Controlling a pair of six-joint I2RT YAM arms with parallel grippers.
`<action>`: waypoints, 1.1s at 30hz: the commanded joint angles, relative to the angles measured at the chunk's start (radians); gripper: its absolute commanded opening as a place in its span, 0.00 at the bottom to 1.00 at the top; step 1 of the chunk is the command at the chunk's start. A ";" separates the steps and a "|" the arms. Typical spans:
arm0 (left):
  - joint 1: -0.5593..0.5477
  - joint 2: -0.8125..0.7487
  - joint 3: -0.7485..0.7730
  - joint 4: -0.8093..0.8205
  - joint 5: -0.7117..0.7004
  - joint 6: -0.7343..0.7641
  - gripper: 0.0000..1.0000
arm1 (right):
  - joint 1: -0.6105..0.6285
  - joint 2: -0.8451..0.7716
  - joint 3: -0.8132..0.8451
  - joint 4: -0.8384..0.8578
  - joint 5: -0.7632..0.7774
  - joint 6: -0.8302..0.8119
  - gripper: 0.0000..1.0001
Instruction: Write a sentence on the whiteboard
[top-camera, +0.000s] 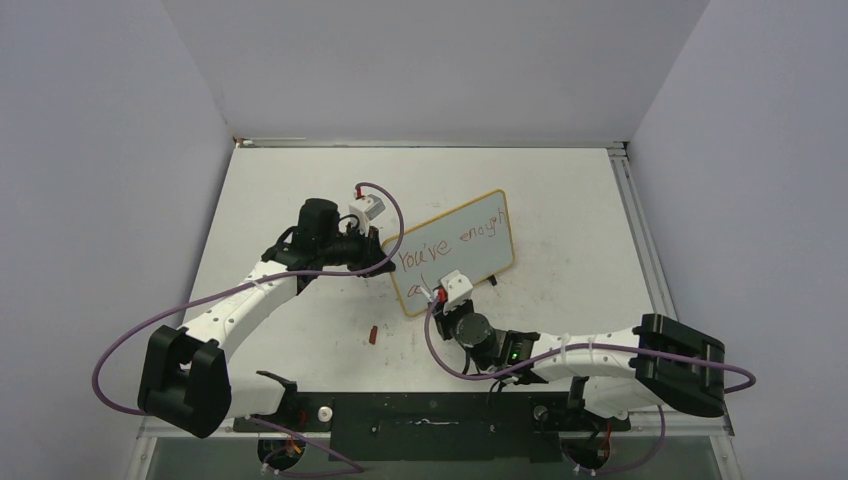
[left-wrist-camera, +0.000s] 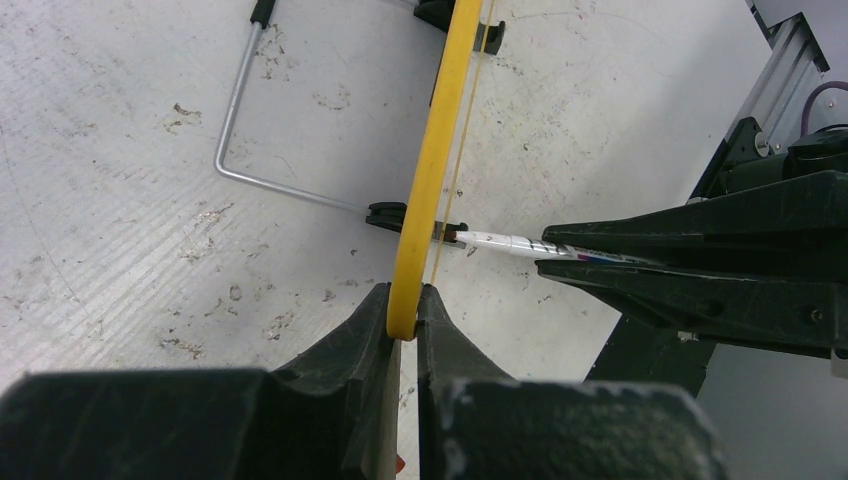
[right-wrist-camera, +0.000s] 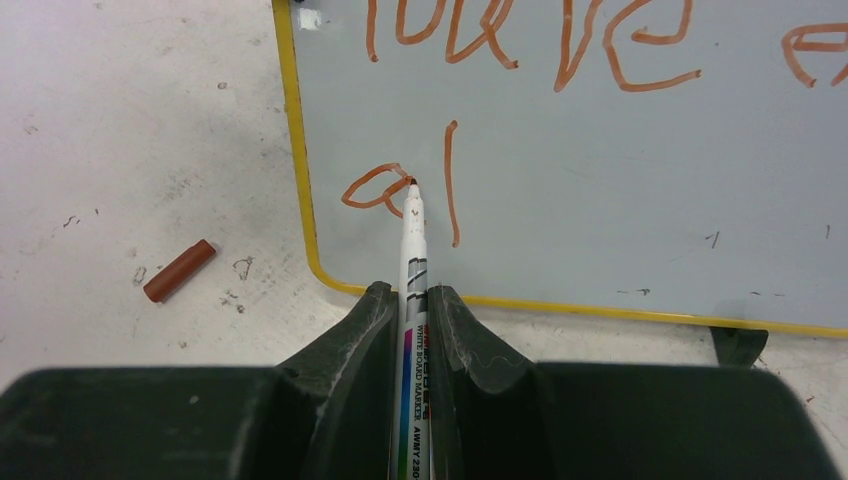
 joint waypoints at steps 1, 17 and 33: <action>-0.001 -0.001 0.017 -0.068 -0.051 0.014 0.00 | 0.009 -0.092 -0.011 0.016 0.020 -0.003 0.05; -0.001 0.000 0.017 -0.069 -0.054 0.014 0.00 | -0.082 -0.090 -0.031 0.012 -0.021 -0.026 0.05; -0.001 0.001 0.017 -0.068 -0.053 0.014 0.00 | -0.092 -0.049 -0.045 -0.005 -0.022 0.014 0.05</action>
